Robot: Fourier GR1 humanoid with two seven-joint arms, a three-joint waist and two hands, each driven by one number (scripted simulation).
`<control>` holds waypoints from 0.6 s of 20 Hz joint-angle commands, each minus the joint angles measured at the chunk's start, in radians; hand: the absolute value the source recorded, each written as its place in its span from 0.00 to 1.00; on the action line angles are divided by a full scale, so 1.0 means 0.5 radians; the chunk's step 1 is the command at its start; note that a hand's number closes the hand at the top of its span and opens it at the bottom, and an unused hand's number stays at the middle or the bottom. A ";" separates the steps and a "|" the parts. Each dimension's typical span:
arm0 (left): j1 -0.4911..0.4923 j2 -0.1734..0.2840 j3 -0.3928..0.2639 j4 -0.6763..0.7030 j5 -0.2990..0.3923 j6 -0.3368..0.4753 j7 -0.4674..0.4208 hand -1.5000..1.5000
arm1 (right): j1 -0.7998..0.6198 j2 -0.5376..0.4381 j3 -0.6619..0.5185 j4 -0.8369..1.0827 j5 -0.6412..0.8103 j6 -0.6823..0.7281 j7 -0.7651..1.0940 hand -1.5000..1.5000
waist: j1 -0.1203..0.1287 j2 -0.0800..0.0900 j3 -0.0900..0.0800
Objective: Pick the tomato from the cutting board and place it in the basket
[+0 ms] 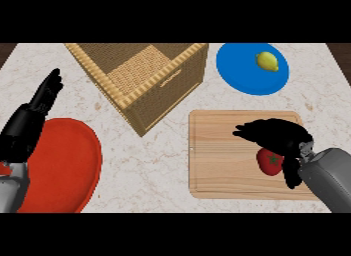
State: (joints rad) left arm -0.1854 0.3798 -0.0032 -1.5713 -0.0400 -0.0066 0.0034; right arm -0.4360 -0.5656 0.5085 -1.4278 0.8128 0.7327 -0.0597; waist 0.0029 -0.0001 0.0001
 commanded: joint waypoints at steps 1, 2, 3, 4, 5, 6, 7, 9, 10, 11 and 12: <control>-0.078 -0.085 0.018 0.099 -0.056 -0.008 -0.014 0.50 | 0.047 0.079 -0.048 0.090 0.127 -0.054 -0.116 0.00 | -0.004 0.001 0.000; 0.012 -0.052 0.017 -0.109 -0.054 -0.039 0.100 0.50 | 0.151 0.045 -0.073 -0.044 0.139 -0.044 -0.086 0.00 | -0.004 -0.002 0.000; -0.068 -0.101 0.019 0.032 -0.106 0.005 0.051 0.50 | 0.162 0.034 -0.094 -0.044 0.168 -0.052 -0.125 0.00 | -0.008 0.000 0.000; 0.080 -0.067 0.061 -0.025 -0.070 -0.052 -0.074 0.50 | 0.093 -0.013 -0.168 -0.066 0.134 0.071 -0.151 0.00 | -0.002 -0.001 0.000; 0.020 -0.021 0.091 -0.114 -0.010 -0.104 0.101 0.50 | 0.031 0.107 -0.074 0.249 0.237 -0.133 -0.243 0.00 | 0.011 0.002 0.000; 0.030 -0.118 0.039 -0.072 -0.083 -0.041 0.068 0.50 | 0.074 0.015 -0.155 0.139 0.223 -0.044 -0.295 0.00 | 0.000 0.000 0.000; -0.052 -0.159 0.014 0.049 -0.143 0.004 0.026 0.50 | 0.190 -0.002 -0.163 -0.170 0.180 0.110 -0.155 0.00 | -0.015 -0.002 -0.001; -0.025 -0.082 0.125 0.149 -0.092 -0.115 -0.141 0.50 | 0.136 0.045 -0.158 0.100 0.303 -0.058 -0.294 0.00 | -0.004 0.002 0.000; 0.033 -0.059 0.128 -0.082 -0.043 -0.149 0.024 0.50 | 0.206 -0.044 -0.186 0.113 0.320 -0.127 -0.379 0.00 | -0.001 0.000 0.000; 0.043 -0.128 0.047 -0.138 -0.149 -0.071 0.098 0.50 | 0.133 0.047 -0.170 0.203 0.364 -0.082 -0.349 0.00 | 0.003 0.000 0.000; -0.058 -0.071 0.178 0.101 -0.082 -0.128 -0.046 0.50 | 0.207 0.145 -0.166 0.096 0.382 -0.090 -0.197 0.00 | -0.006 0.001 0.000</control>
State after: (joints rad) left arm -0.1826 0.3377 0.0426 -1.5788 -0.0825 -0.0510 0.0061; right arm -0.3574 -0.5449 0.4334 -1.3851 0.9560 0.7000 -0.1873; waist 0.0016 -0.0001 0.0000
